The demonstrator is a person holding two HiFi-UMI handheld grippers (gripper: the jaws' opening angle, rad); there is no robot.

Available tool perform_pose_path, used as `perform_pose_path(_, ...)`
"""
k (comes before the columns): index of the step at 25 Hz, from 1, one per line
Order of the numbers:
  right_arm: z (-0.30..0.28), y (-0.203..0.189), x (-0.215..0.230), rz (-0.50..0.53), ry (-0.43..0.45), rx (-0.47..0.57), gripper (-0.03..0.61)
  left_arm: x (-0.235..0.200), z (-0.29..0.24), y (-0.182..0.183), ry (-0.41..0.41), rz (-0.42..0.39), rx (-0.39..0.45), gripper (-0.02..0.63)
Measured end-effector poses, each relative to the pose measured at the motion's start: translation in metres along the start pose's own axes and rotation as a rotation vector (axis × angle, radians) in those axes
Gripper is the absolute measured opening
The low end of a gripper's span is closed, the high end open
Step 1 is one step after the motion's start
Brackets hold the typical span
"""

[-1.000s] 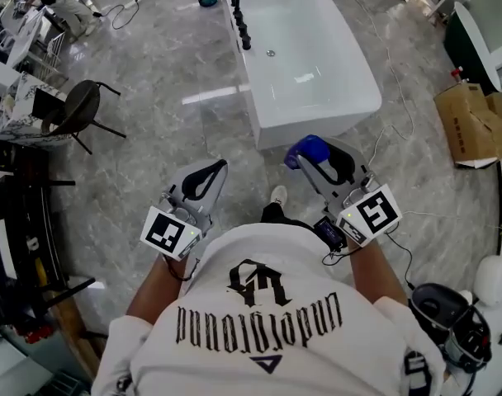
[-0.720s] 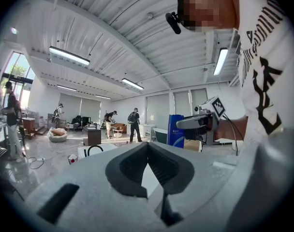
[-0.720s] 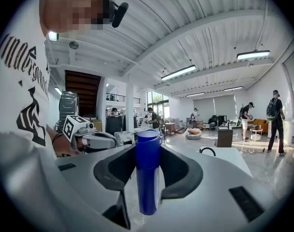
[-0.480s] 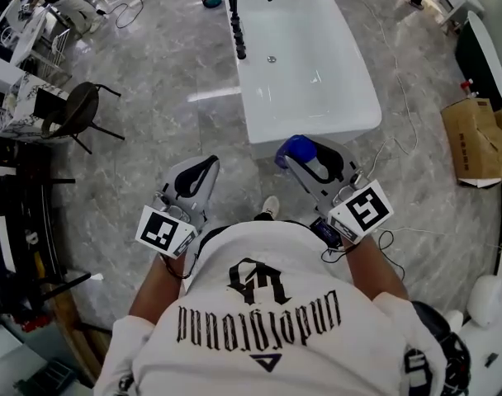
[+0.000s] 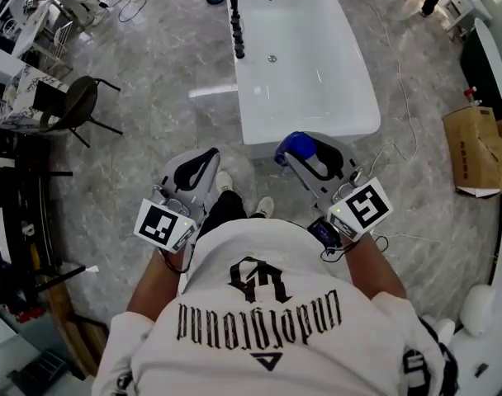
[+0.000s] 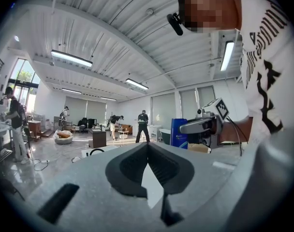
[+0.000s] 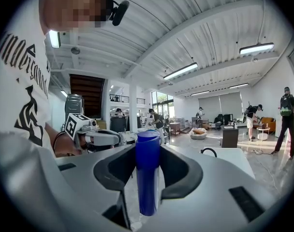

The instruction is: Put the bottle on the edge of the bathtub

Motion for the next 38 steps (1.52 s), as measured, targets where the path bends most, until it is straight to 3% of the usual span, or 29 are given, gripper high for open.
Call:
perform_pose_path(21,-0.053,0.000,0.033,0.007,0.000,-0.018,0.155,-0.035,-0.052,0.001,-0.092,-0.002,0.020,0.014)
perform_pose_path(38,-0.148,-0.030,0.094,-0.037,-0.010,-0.096,0.156,-0.125,-0.108,-0.029,-0.129,0.076,-0.049,0.014)
Point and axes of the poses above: the fingertips, and each gripper's own axes: z backward along the fingers, x to its right, y out of its top, the point moved 1 cm from there along z, backward along the fingers, and after that the axes turned 4 degrees about x, right-handed, at the moved point
